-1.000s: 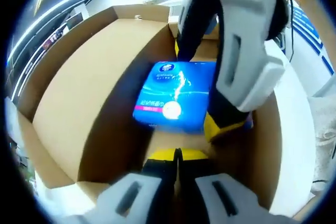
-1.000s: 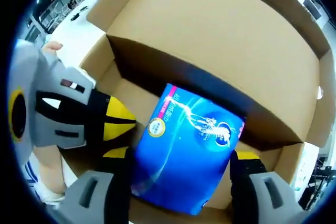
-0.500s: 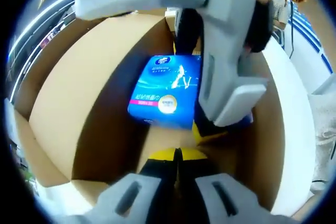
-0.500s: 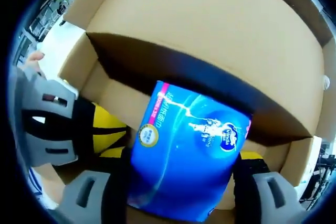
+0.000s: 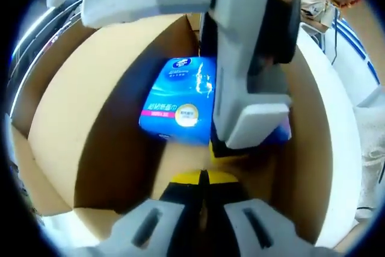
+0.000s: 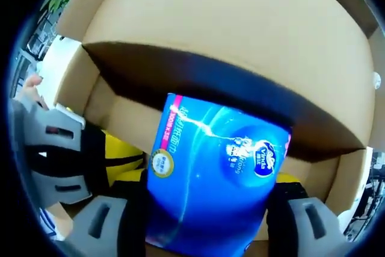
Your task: Operate the shoe box by opening the lid, removing the specified soft item, and placing it in the target area until the item is outside and the box remains undamaged.
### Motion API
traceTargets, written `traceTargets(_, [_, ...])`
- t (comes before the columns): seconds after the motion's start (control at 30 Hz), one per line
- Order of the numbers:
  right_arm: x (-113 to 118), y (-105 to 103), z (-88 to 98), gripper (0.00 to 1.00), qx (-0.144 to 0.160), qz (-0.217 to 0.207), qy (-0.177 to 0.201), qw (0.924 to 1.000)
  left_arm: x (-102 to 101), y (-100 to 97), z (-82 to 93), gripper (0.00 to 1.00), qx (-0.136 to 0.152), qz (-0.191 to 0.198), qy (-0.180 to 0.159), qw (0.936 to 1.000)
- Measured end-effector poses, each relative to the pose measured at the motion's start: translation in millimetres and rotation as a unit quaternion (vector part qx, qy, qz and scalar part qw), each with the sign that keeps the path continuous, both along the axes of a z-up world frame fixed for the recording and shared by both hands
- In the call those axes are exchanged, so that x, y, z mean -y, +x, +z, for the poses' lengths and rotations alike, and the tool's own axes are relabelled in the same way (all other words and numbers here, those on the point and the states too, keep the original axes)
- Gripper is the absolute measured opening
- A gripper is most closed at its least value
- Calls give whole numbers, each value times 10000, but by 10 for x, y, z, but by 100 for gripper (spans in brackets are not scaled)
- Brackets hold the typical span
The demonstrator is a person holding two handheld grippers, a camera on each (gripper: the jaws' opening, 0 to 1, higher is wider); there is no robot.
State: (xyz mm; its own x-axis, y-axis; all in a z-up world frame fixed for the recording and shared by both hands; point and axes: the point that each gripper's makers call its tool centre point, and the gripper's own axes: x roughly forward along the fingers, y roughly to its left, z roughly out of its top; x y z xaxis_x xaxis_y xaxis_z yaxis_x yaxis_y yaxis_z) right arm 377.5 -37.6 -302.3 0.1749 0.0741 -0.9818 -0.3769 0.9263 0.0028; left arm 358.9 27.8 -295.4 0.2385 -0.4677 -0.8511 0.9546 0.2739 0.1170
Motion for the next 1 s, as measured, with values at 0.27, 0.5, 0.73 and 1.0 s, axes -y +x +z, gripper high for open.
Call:
traceTargets(0.27, [-4,12,18,77,16,-38,34,10000,-15,-11,-31,0,-32,-29,76,10000])
traceTargets(0.5, [-3,21,39,74,33,-75,25,10000,-12,-11,-30,0,-73,-19,36,10000])
traceTargets(0.73, [0,-55,43,72,16,-129,51,9999,-11,-11,-33,0,-100,-2,12,9999])
traceTargets(1.0, [6,-137,43,71,-1,-139,67,9999,-5,-6,-36,0,-131,25,-34,9999])
